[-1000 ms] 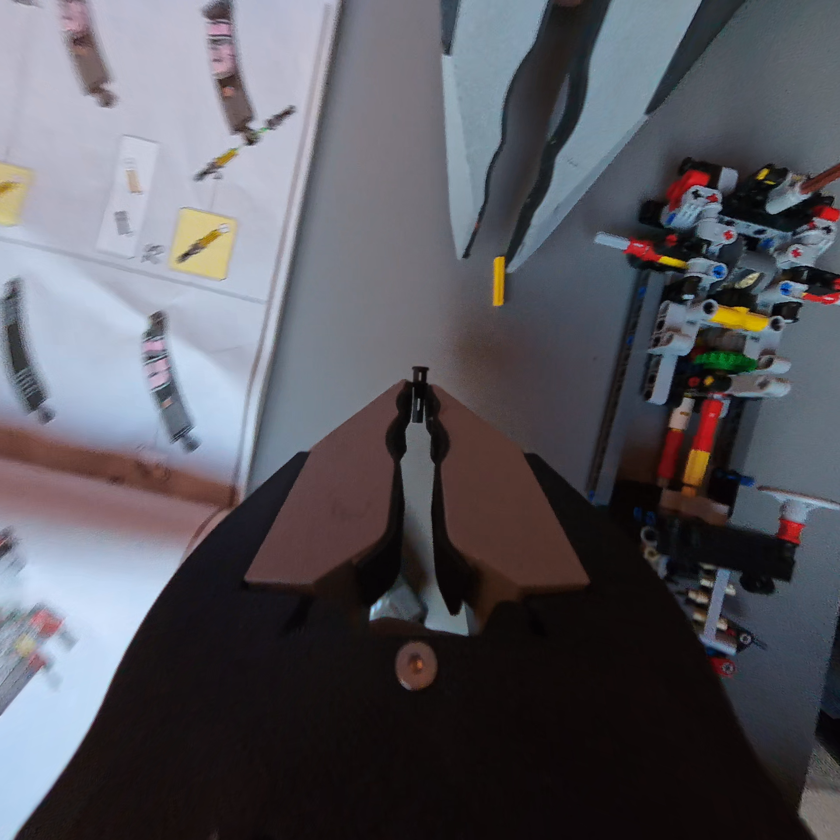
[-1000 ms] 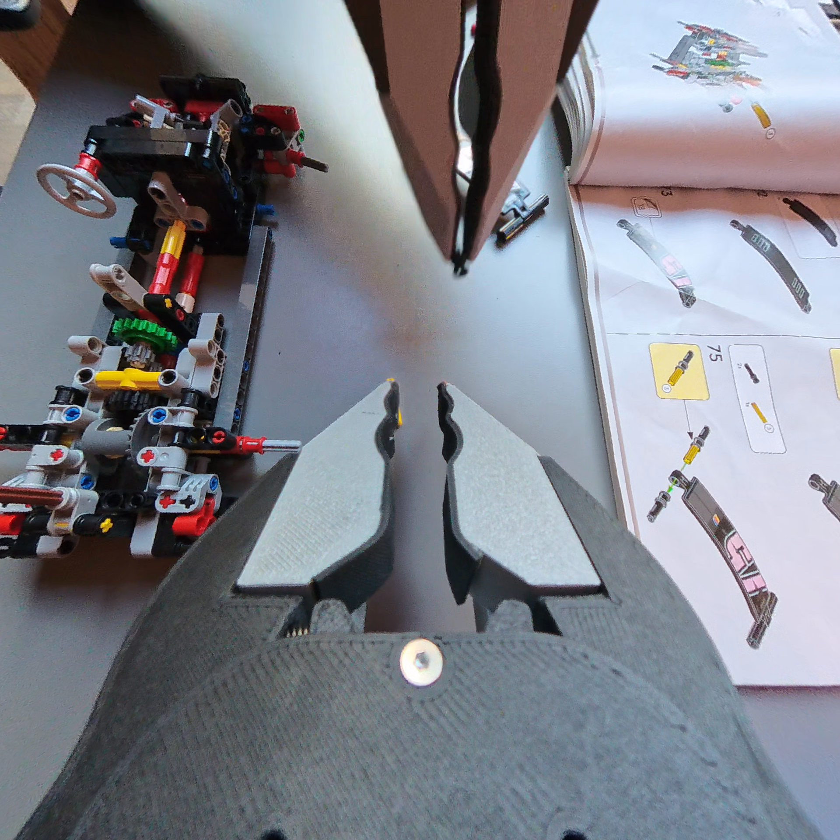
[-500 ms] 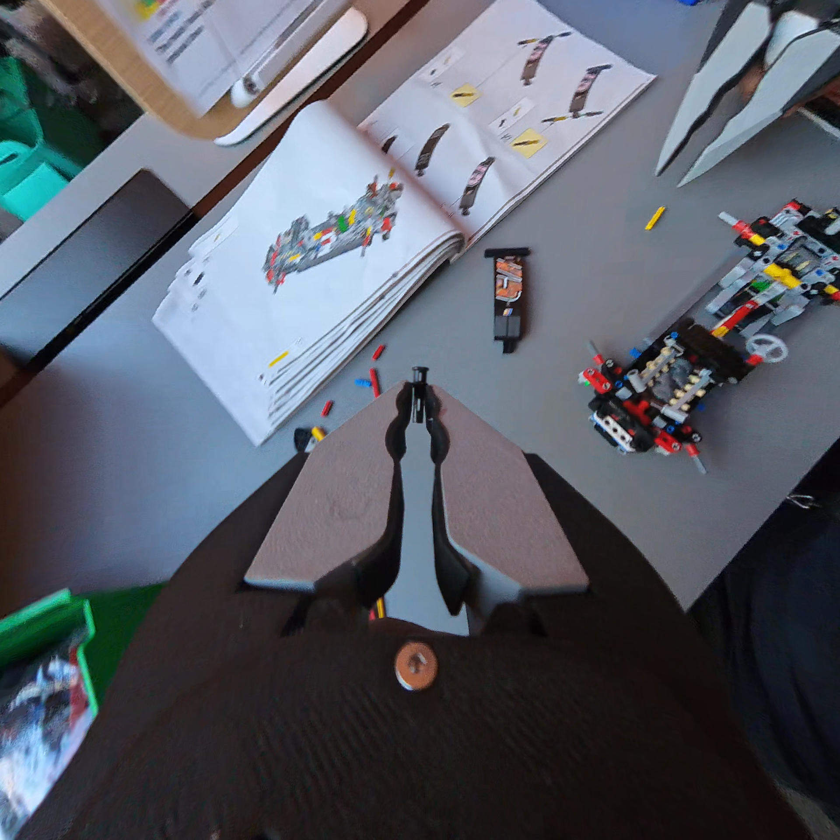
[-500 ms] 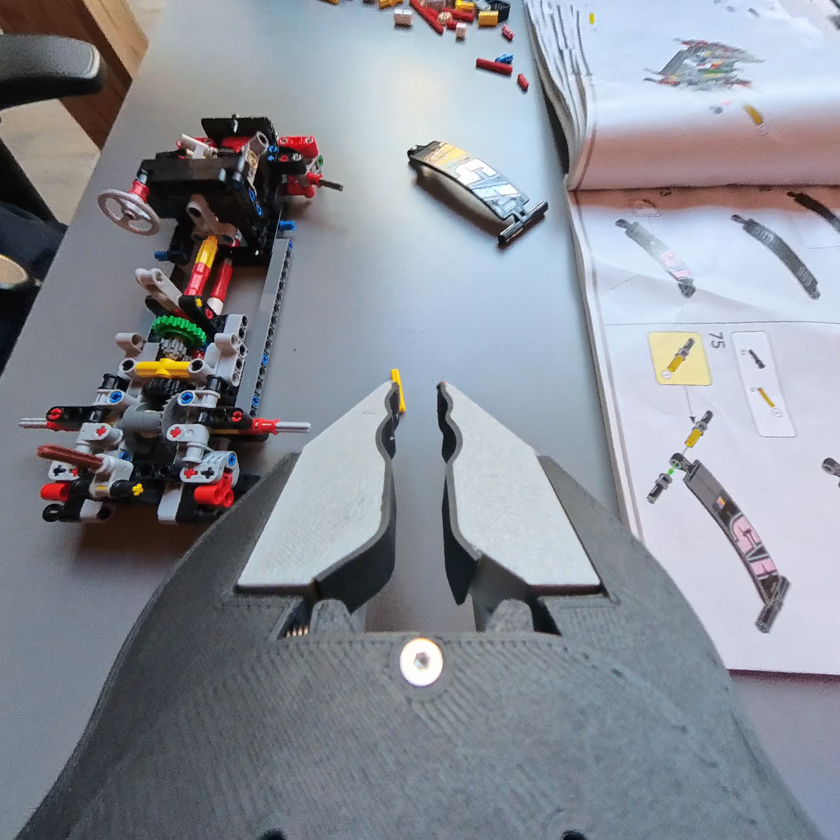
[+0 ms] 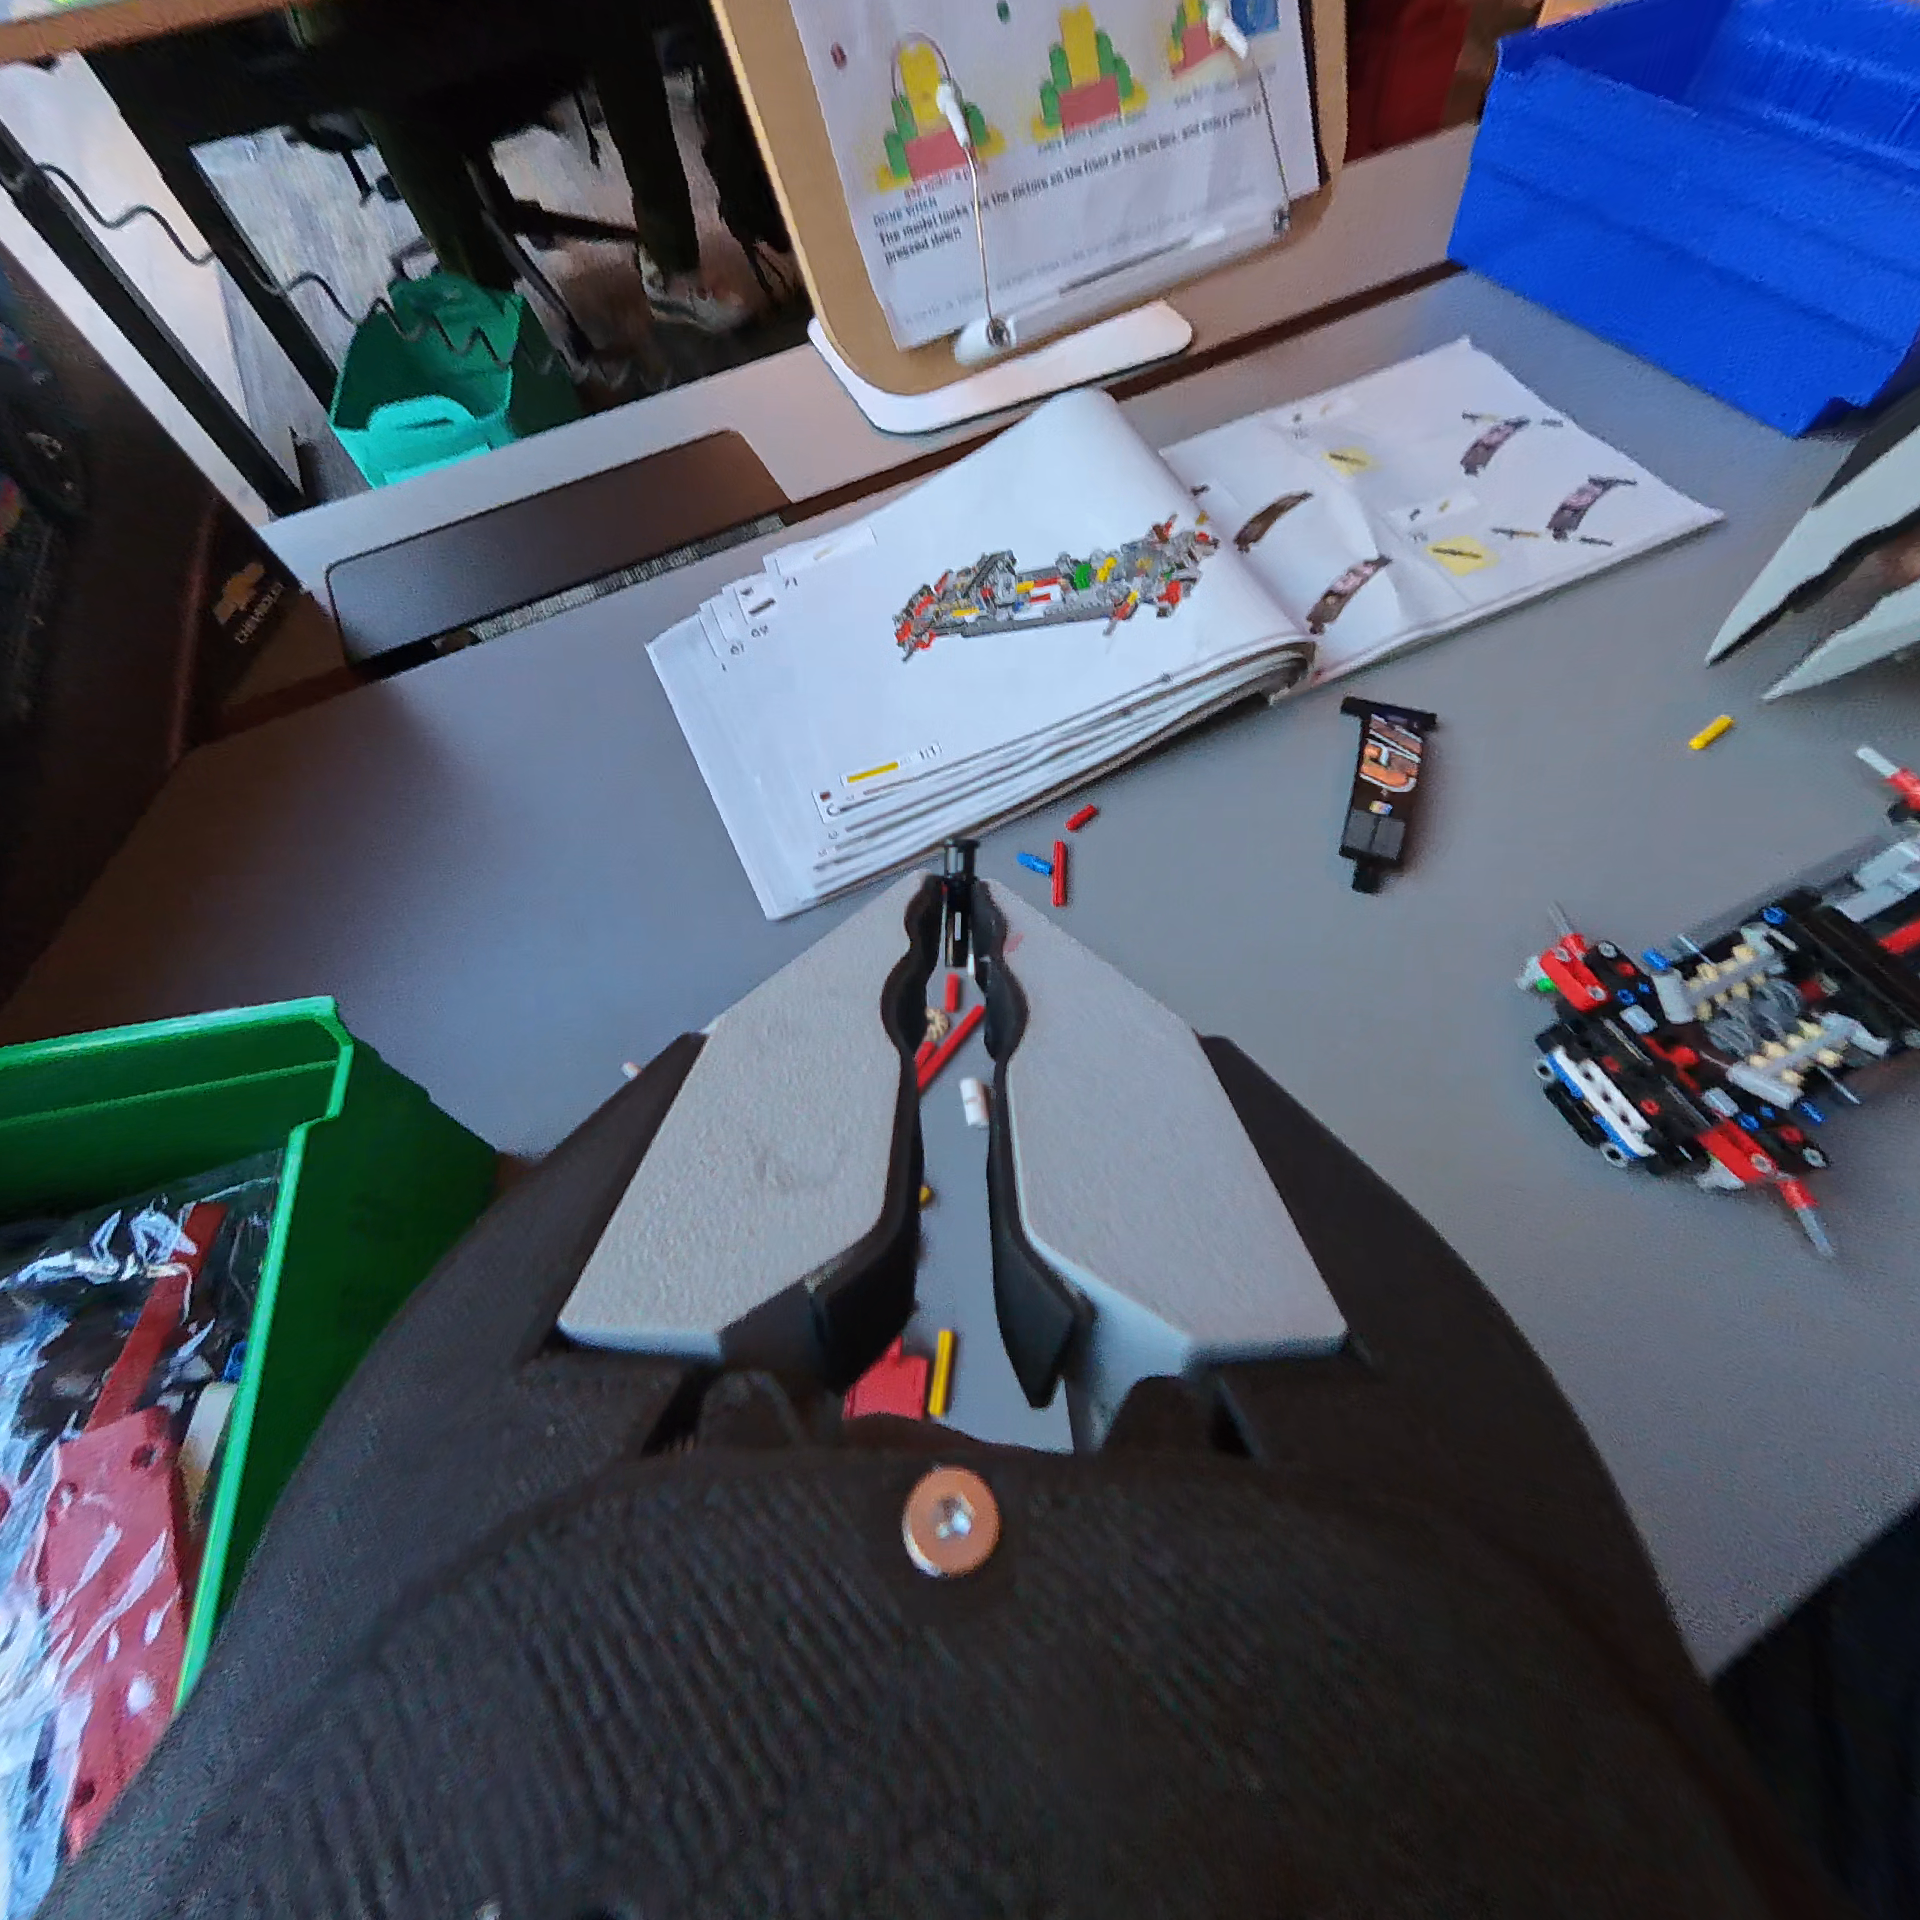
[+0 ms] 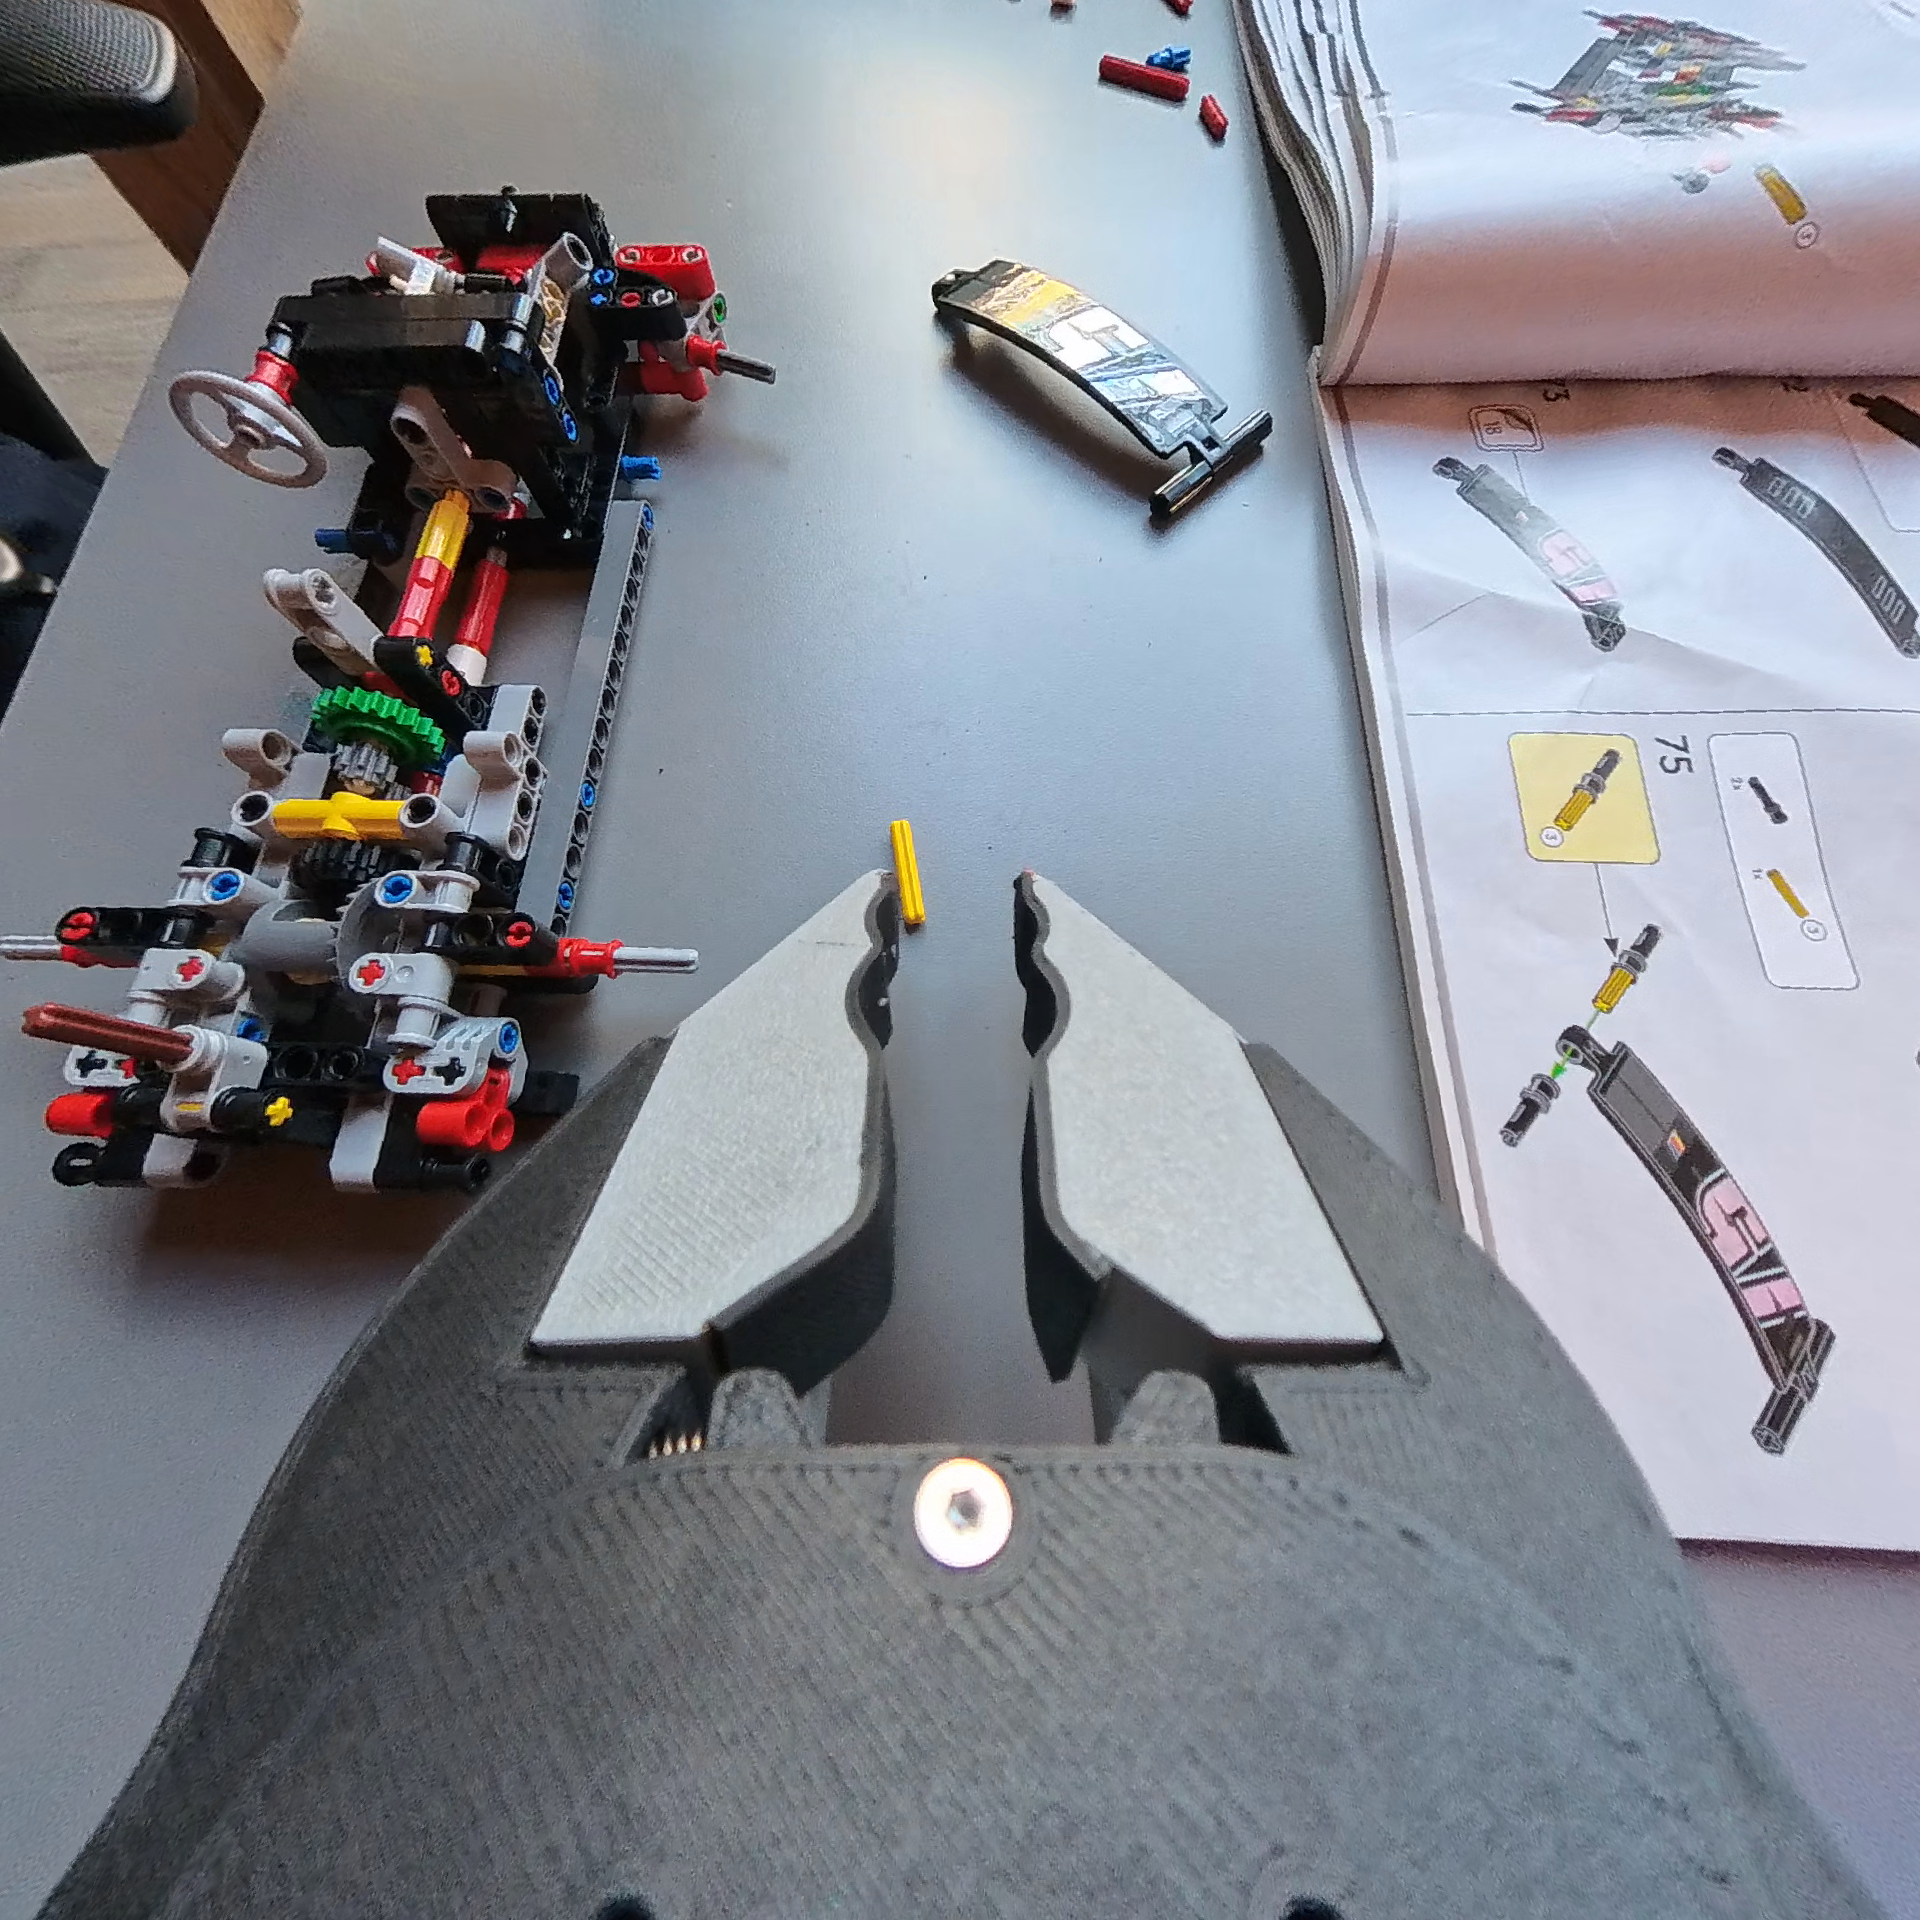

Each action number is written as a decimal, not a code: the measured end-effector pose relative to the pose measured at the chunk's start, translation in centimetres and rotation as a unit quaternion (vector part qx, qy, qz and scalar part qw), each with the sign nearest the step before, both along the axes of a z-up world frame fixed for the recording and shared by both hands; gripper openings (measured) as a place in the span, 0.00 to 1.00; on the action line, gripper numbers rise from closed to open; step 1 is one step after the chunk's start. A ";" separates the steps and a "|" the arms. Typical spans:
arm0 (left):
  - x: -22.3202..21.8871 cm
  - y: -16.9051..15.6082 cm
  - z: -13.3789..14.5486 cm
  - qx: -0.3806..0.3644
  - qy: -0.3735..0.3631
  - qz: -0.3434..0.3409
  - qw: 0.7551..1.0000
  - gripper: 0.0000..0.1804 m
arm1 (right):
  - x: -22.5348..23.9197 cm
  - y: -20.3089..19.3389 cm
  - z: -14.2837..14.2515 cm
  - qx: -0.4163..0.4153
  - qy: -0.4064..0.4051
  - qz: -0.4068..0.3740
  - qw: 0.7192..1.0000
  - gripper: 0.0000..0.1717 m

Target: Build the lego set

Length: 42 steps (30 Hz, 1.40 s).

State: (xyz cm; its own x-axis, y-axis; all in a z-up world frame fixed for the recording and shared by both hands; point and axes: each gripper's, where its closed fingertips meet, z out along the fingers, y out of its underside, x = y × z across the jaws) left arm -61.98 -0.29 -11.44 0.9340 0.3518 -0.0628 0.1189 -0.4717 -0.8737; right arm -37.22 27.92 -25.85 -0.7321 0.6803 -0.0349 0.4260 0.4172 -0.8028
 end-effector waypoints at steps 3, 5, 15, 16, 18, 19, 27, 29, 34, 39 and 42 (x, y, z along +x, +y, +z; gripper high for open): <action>-1.5 0.7 -0.3 0.018 0.017 0.003 1.000 0.02 | -0.1 0.0 -0.2 0.004 -0.006 -0.002 1.000 0.11; -2.8 0.8 -0.7 0.006 0.029 0.006 1.000 0.02 | -0.2 -0.1 -0.5 0.011 -0.009 -0.001 1.000 0.11; -6.6 0.9 -2.5 0.005 0.010 -0.006 1.000 0.02 | -0.4 -0.1 -0.9 0.008 -0.032 -0.001 0.999 0.13; -6.7 0.6 -2.7 0.002 0.009 -0.003 1.000 0.02 | -0.5 0.0 -0.9 0.006 -0.032 -0.001 0.999 0.13; -7.0 0.1 -2.5 0.006 0.005 0.001 1.000 0.02 | -0.5 0.0 -0.8 0.003 -0.033 -0.001 0.999 0.13; -6.9 0.0 -2.3 0.010 0.001 0.001 1.000 0.02 | -0.5 0.0 -0.8 0.002 -0.033 -0.001 0.999 0.13; -6.5 -0.3 -1.8 0.009 0.001 0.001 1.000 0.02 | -0.6 0.0 -0.7 0.002 -0.030 -0.003 1.000 0.13; -6.2 -0.1 -1.6 0.009 0.002 -0.003 1.000 0.02 | -0.6 0.0 -0.7 0.003 -0.029 -0.002 1.000 0.13; -5.7 0.0 -1.4 -0.004 0.016 -0.005 1.000 0.02 | -0.6 0.0 -0.8 0.005 -0.030 -0.001 1.000 0.13; -5.7 -0.2 -1.1 -0.001 0.018 -0.003 1.000 0.02 | -0.6 0.0 -0.8 0.006 -0.031 -0.001 0.999 0.13; -5.7 -0.2 -1.2 0.000 0.015 -0.004 1.000 0.02 | -0.5 0.0 -0.9 0.006 -0.034 0.000 0.999 0.13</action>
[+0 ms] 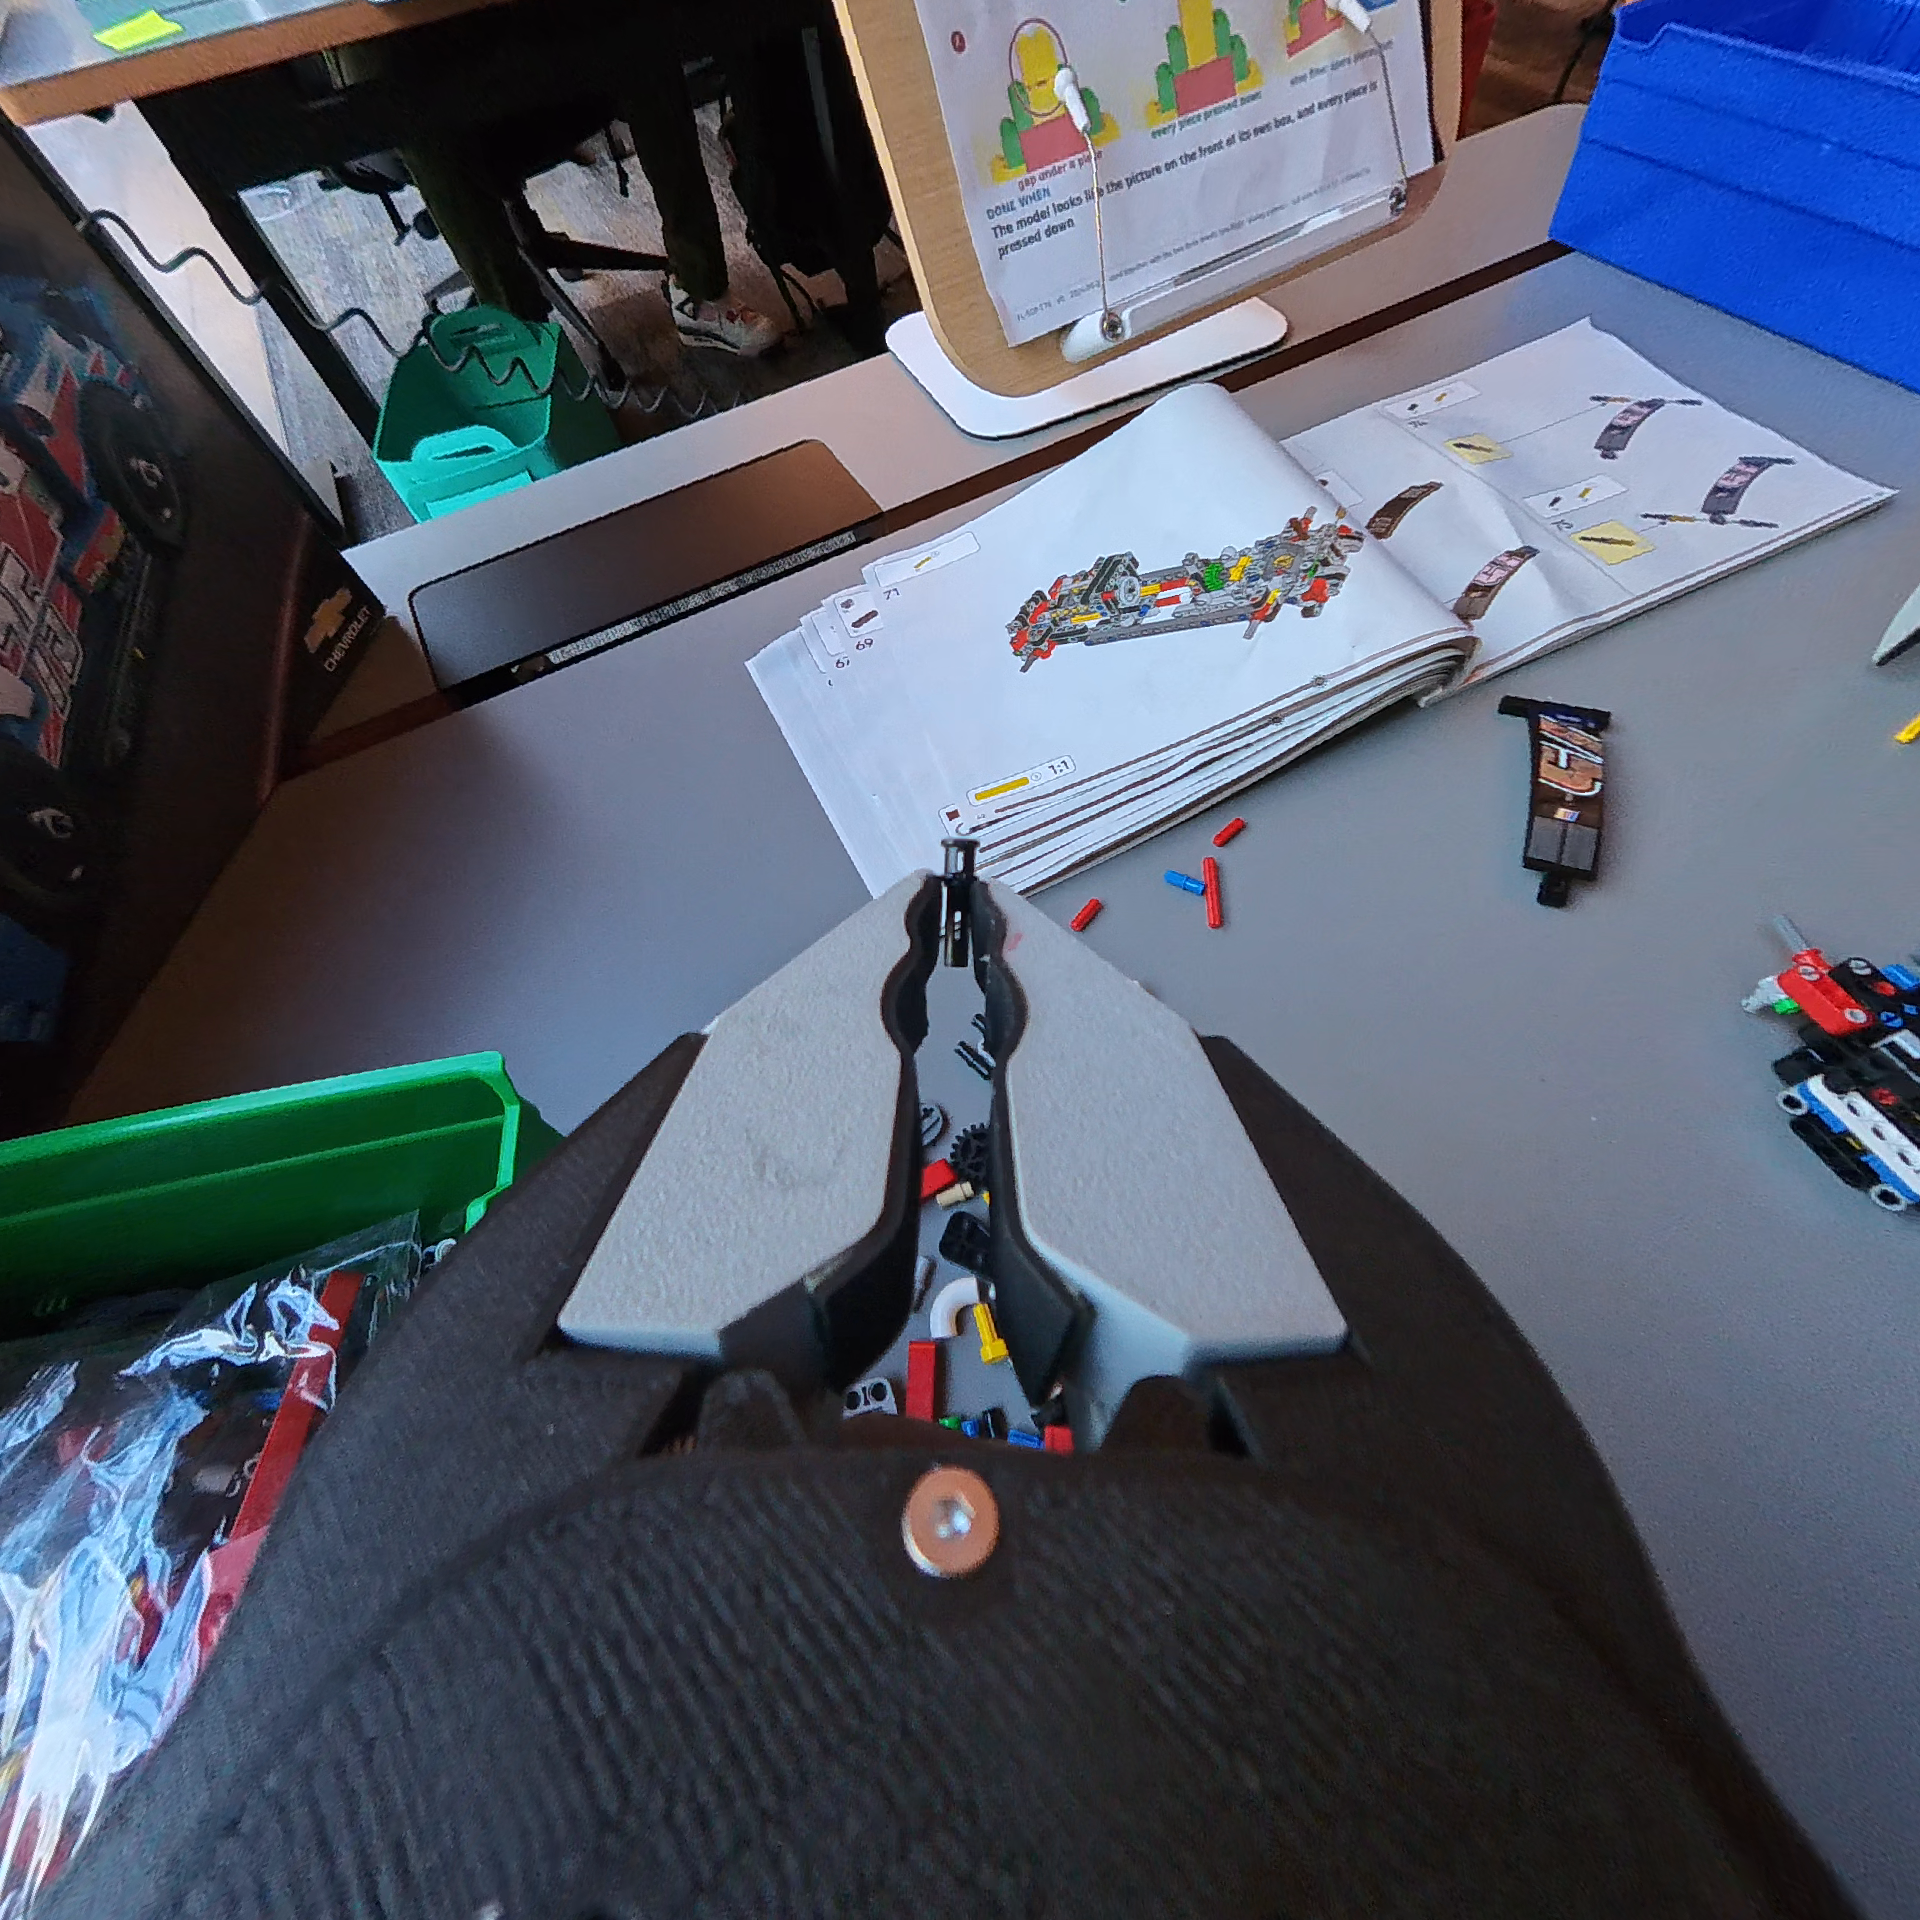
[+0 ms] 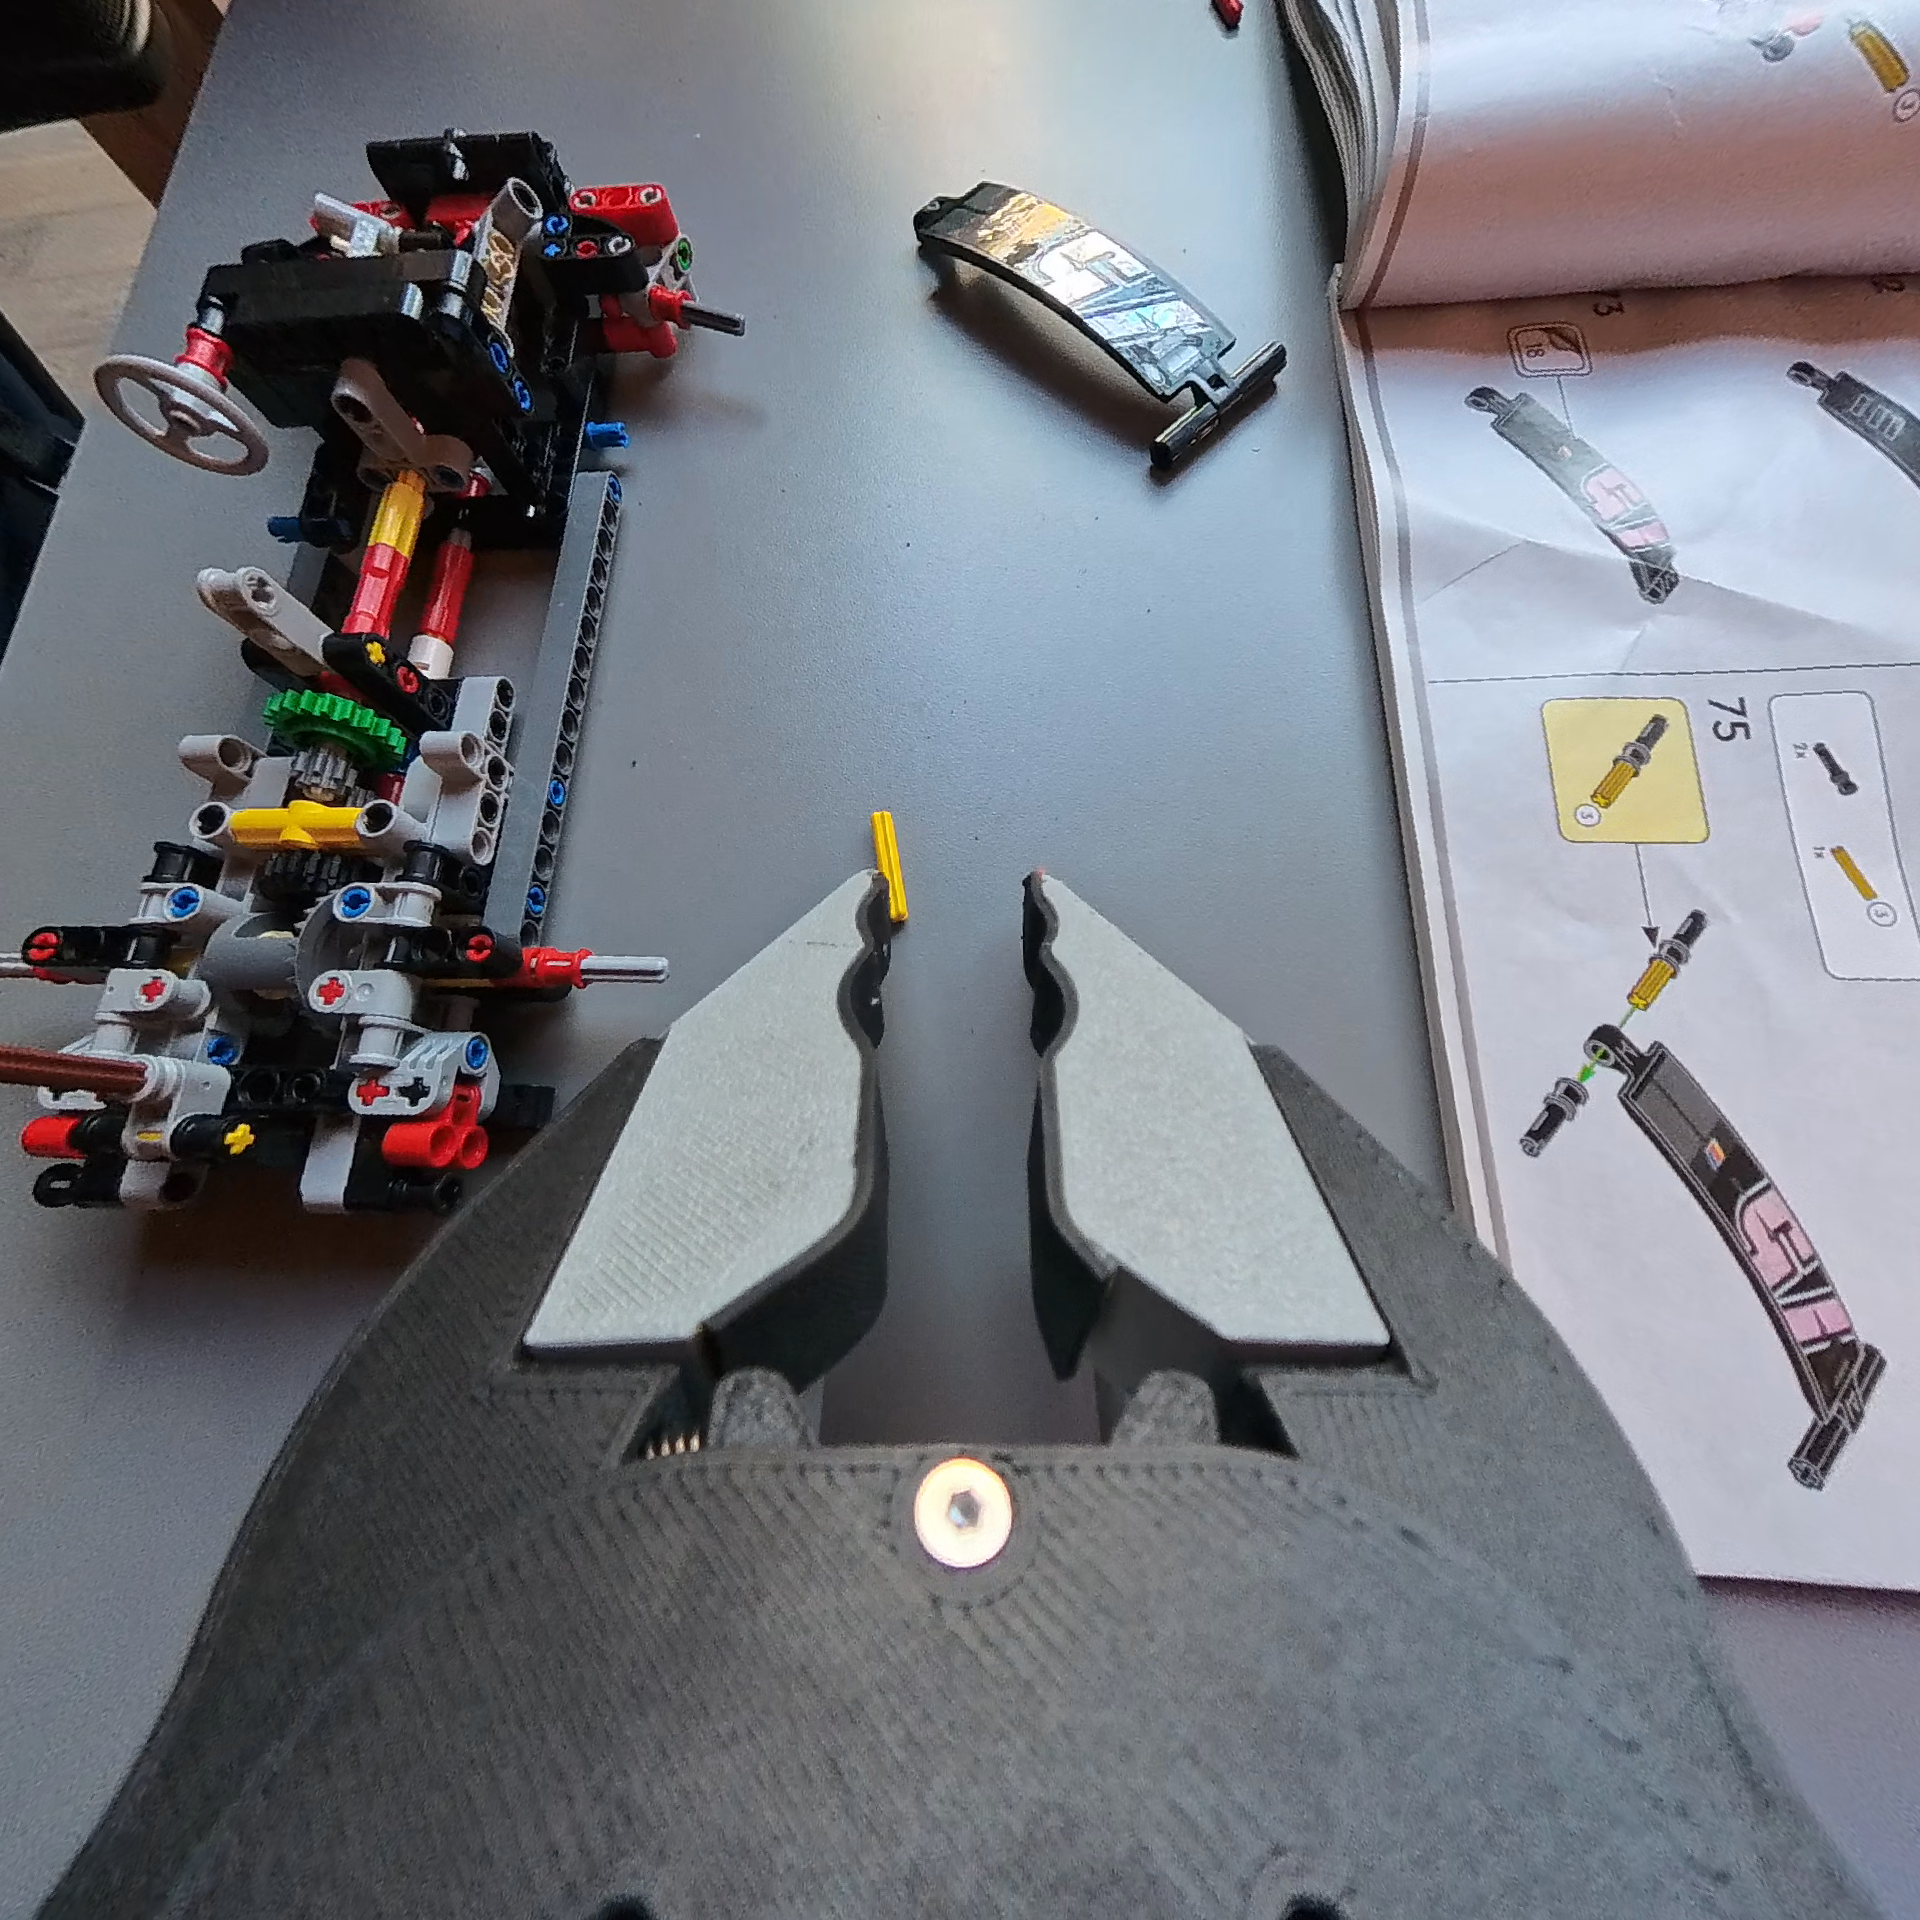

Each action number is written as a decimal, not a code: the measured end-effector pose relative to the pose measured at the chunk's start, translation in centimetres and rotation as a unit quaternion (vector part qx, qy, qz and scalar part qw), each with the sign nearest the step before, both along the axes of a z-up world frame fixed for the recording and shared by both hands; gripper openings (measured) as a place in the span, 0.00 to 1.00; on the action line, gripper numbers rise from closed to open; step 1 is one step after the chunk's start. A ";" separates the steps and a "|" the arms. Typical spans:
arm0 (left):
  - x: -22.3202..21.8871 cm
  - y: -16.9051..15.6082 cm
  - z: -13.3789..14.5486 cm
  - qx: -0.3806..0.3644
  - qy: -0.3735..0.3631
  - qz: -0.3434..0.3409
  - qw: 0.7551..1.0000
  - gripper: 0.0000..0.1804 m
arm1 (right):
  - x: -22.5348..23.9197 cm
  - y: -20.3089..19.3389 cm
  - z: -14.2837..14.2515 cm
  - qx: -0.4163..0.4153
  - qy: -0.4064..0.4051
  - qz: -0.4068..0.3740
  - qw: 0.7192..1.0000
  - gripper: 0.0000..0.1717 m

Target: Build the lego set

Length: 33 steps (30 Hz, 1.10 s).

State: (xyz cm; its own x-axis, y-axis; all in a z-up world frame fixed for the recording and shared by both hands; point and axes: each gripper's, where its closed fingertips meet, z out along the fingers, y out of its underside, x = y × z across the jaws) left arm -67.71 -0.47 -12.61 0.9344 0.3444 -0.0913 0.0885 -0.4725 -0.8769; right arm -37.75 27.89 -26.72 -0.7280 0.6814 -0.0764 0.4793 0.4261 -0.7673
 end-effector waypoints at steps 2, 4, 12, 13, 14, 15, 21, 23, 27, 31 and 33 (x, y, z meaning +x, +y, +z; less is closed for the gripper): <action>-0.1 0.0 -0.1 -0.004 0.002 0.001 1.000 0.02 | 0.0 0.0 0.0 -0.001 -0.003 0.001 1.000 0.13; -0.1 0.0 -0.2 -0.005 0.002 0.002 1.000 0.02 | 0.1 0.0 -0.1 0.000 -0.003 0.001 1.000 0.13; -0.3 -0.2 -0.1 -0.003 0.001 0.005 1.000 0.02 | 0.2 0.0 -0.2 0.001 -0.007 0.004 1.000 0.13; -0.3 -0.3 -0.1 -0.004 0.001 0.005 1.000 0.02 | 0.2 0.0 -0.2 0.001 -0.007 0.004 1.000 0.13; -0.3 -0.3 -0.1 -0.004 0.002 0.005 1.000 0.02 | 0.2 0.0 -0.2 0.001 -0.007 0.004 1.000 0.13; -0.3 -0.3 -0.1 -0.005 0.002 0.005 1.000 0.02 | 0.2 0.0 -0.2 0.001 -0.007 0.004 1.000 0.13; -0.3 -0.4 0.1 -0.004 0.004 0.006 1.000 0.02 | 0.3 0.0 -0.2 0.002 -0.009 0.005 1.000 0.14; -0.3 -0.4 0.2 -0.003 0.005 0.007 1.000 0.02 | 0.3 0.0 -0.2 0.002 -0.010 0.006 1.000 0.14; -0.2 -0.5 0.4 -0.002 0.007 0.006 1.000 0.02 | 0.3 0.0 -0.3 0.002 -0.012 0.007 1.000 0.14; 0.2 -0.3 0.5 -0.005 0.009 0.003 1.000 0.02 | 0.4 -0.1 -0.3 0.003 -0.014 0.008 1.000 0.14; 0.4 -0.3 0.6 -0.008 0.011 0.000 1.000 0.02 | 0.4 -0.1 -0.4 0.004 -0.014 0.008 1.000 0.14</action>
